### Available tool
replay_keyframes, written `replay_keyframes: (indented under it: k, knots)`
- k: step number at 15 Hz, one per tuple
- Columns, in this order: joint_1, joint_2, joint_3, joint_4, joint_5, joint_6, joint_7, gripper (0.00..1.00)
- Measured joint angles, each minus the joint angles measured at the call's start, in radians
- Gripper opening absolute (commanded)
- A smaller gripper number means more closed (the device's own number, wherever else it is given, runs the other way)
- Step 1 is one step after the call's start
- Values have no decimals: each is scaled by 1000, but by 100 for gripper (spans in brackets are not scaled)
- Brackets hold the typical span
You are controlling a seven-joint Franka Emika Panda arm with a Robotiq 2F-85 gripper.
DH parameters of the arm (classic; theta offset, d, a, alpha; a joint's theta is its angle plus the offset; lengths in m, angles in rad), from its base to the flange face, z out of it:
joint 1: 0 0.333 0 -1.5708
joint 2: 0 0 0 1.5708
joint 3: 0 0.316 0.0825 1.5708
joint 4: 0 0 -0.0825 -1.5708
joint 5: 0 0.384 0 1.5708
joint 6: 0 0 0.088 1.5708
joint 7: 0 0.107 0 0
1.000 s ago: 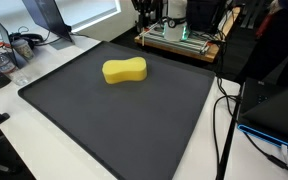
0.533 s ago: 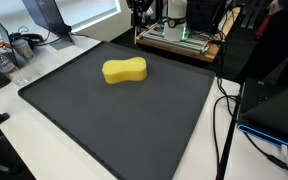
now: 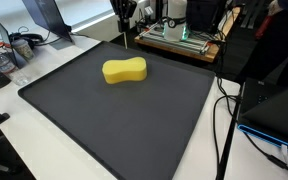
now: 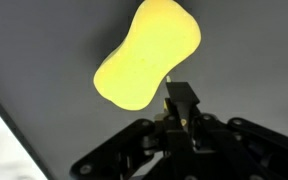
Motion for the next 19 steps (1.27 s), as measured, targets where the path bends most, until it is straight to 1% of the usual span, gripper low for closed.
replay_keyframes:
  k: [4, 7, 12, 19]
  knots:
    - [35, 49, -62, 80, 0, -60, -1, 3]
    - [55, 57, -90, 119, 0, -90, -2, 3]
    - [71, 57, -116, 159, 0, -143, -20, 3]
    - [74, 53, -127, 177, 0, -156, -48, 3]
